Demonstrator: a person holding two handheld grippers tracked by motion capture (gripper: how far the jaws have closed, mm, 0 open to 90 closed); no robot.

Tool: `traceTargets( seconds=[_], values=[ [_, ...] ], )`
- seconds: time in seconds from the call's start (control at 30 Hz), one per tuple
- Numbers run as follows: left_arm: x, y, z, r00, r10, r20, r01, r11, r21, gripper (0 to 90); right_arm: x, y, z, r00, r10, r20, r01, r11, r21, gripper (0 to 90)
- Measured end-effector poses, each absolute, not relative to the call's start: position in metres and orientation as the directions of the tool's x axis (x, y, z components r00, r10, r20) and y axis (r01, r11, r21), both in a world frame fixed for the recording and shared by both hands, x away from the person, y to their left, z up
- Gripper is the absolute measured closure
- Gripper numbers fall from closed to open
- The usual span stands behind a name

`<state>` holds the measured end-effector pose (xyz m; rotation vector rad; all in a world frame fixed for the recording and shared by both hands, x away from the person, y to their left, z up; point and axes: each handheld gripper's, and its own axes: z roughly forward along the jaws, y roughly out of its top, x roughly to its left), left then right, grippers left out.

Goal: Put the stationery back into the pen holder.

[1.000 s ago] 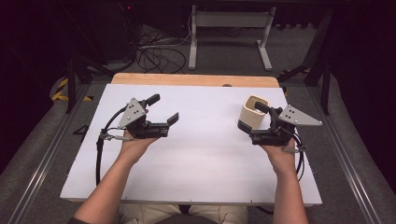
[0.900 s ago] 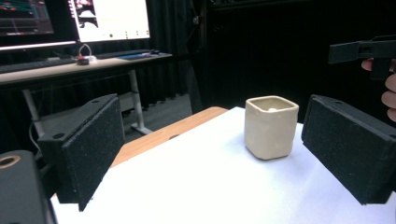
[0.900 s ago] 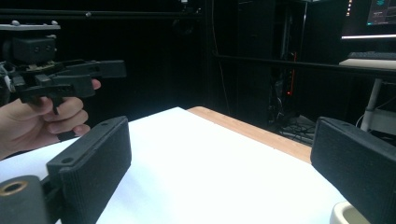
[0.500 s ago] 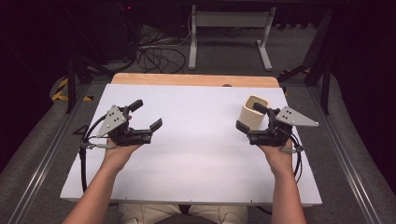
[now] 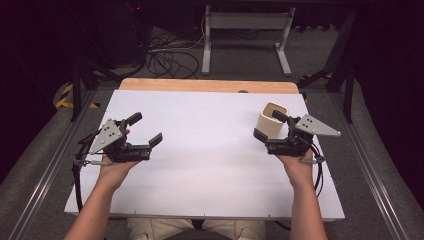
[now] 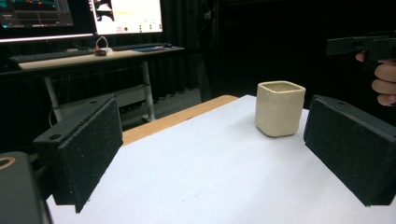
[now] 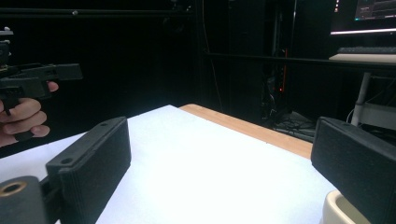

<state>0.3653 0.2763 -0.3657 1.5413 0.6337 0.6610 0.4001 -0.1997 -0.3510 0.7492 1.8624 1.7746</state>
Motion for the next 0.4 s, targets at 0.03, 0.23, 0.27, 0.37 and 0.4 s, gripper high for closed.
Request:
traceTargets(
  seconds=[0.03,0.23,0.27,0.37,0.4],
  values=[
    [0.3654,0.2788,-0.366,0.679,0.733,0.046,0.013,-0.074,0.997,5.4,0.4003,-0.1995,-0.3512,-0.748,0.662,0.044,0.075,0.019,0.997,5.4],
    [0.3657,0.2822,-0.3671,0.677,0.735,0.039,0.016,-0.068,0.998,5.4,0.4017,-0.1986,-0.3534,-0.744,0.667,0.042,0.081,0.027,0.996,5.2],
    [0.3659,0.2821,-0.3673,0.676,0.736,0.041,0.017,-0.072,0.997,5.4,0.4016,-0.1983,-0.3534,-0.743,0.668,0.041,0.08,0.028,0.996,5.1],
    [0.3664,0.2814,-0.368,0.673,0.738,0.051,0.017,-0.084,0.996,5.4,0.4017,-0.1988,-0.3538,-0.74,0.671,0.036,0.082,0.037,0.996,4.9],
    [0.3662,0.2815,-0.3681,0.666,0.743,0.056,0.013,-0.087,0.996,5.4,0.4022,-0.1996,-0.3545,-0.738,0.674,0.04,0.09,0.039,0.995,4.9]
  ],
)
